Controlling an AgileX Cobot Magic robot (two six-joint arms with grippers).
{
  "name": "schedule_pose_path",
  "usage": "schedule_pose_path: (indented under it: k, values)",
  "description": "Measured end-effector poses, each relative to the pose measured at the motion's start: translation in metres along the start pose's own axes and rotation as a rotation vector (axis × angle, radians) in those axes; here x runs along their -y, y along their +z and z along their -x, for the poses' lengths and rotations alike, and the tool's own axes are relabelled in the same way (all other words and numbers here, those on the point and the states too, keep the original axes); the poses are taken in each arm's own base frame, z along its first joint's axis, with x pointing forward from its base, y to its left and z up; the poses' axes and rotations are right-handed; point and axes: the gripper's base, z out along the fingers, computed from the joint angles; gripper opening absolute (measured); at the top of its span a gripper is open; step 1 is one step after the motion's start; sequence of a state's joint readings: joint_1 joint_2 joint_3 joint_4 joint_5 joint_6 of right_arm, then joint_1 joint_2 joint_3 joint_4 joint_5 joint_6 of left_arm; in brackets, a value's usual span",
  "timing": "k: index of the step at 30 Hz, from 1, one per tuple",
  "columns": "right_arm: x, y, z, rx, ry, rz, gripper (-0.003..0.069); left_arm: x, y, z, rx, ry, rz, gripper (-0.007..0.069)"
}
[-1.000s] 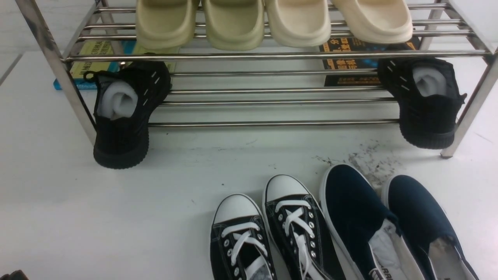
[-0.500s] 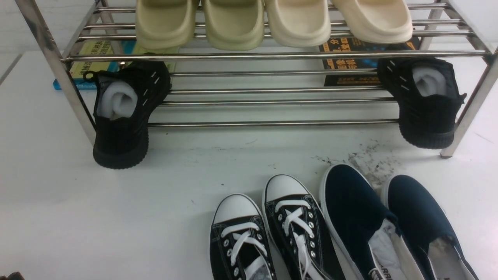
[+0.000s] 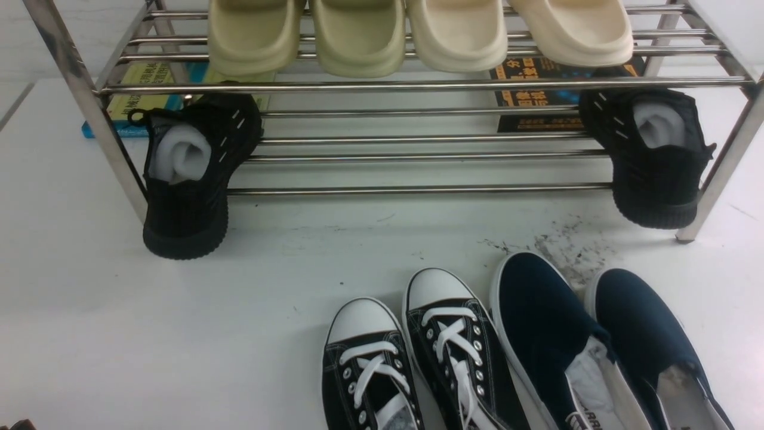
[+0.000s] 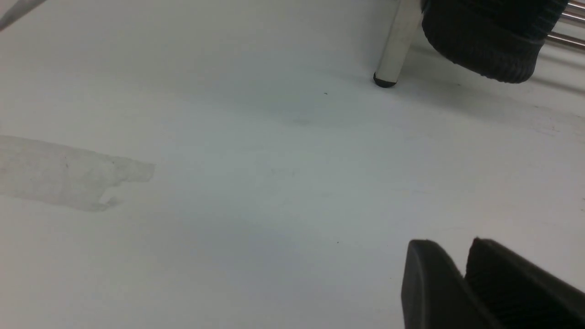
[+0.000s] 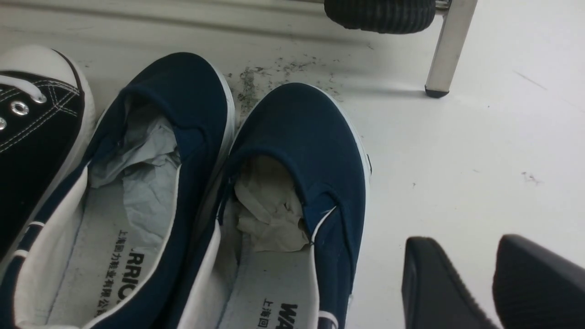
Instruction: Take the shoes off the shelf with your hand on the white table.
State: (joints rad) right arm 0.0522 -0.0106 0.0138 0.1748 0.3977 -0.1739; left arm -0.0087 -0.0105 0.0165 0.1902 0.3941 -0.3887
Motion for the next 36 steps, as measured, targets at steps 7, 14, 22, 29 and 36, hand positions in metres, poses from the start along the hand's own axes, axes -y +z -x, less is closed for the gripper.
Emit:
schedule_pose_path:
  k: [7,14,22,29,36]
  values:
    - [0.0,0.0,0.0,0.0,0.0,0.0,0.0237,-0.0001,0.0,-0.0002,-0.002,-0.01,0.001,0.0159]
    - [0.0,0.0,0.0,0.0,0.0,0.0,0.0237,-0.0016,-0.0002,0.0003,0.003,-0.02,0.028,0.0162]
    - [0.0,0.0,0.0,0.0,0.0,0.0,0.0237,-0.0041,-0.0004,0.0006,0.012,-0.046,0.072,0.0169]
    - [0.0,0.0,0.0,0.0,0.0,0.0,0.0237,-0.0041,-0.0004,0.0006,0.012,-0.047,0.073,0.0178]
    - [0.0,0.0,0.0,0.0,0.0,0.0,0.0237,-0.0041,-0.0004,0.0006,0.012,-0.048,0.072,0.018]
